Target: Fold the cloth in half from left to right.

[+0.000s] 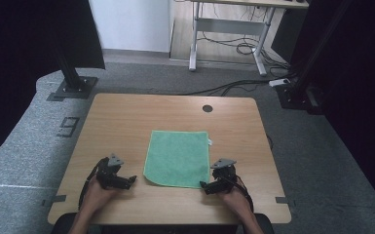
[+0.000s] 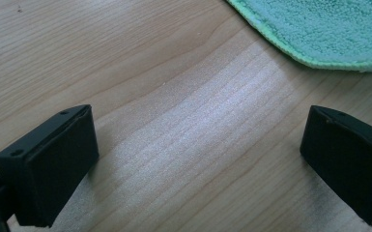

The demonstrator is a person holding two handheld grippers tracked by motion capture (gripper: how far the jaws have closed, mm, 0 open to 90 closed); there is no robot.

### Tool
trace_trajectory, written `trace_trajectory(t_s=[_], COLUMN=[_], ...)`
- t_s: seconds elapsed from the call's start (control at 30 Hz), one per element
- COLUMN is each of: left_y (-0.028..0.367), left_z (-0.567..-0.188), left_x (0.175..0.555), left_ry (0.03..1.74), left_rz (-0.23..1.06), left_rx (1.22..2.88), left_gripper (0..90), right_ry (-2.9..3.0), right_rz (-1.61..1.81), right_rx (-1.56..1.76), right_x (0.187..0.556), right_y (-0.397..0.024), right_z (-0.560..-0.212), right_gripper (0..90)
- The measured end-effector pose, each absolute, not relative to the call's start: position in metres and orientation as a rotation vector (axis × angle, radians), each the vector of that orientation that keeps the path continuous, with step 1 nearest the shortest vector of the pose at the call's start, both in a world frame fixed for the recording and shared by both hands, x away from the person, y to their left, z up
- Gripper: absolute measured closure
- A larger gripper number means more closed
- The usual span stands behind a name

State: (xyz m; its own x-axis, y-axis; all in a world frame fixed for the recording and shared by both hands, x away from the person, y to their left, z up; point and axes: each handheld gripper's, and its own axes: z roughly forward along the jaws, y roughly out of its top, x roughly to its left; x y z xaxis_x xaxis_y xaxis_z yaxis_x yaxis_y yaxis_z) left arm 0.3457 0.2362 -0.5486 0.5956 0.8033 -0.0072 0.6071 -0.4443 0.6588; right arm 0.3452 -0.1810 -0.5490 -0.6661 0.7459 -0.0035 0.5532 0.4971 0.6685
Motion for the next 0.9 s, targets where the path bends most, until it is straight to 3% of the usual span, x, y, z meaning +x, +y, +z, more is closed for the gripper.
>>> trace_trajectory(t_s=[0.9], left_y=[0.234], left_z=[-0.546], left_x=[0.358], left_ry=[1.159], left_rz=[0.393], left_rx=[2.160], left_gripper=[0.1], right_ry=[2.277], right_rz=[0.852], right_rx=[1.304], right_x=[0.356], right_y=[-0.240], right_z=[-0.548], right_gripper=[3.9])
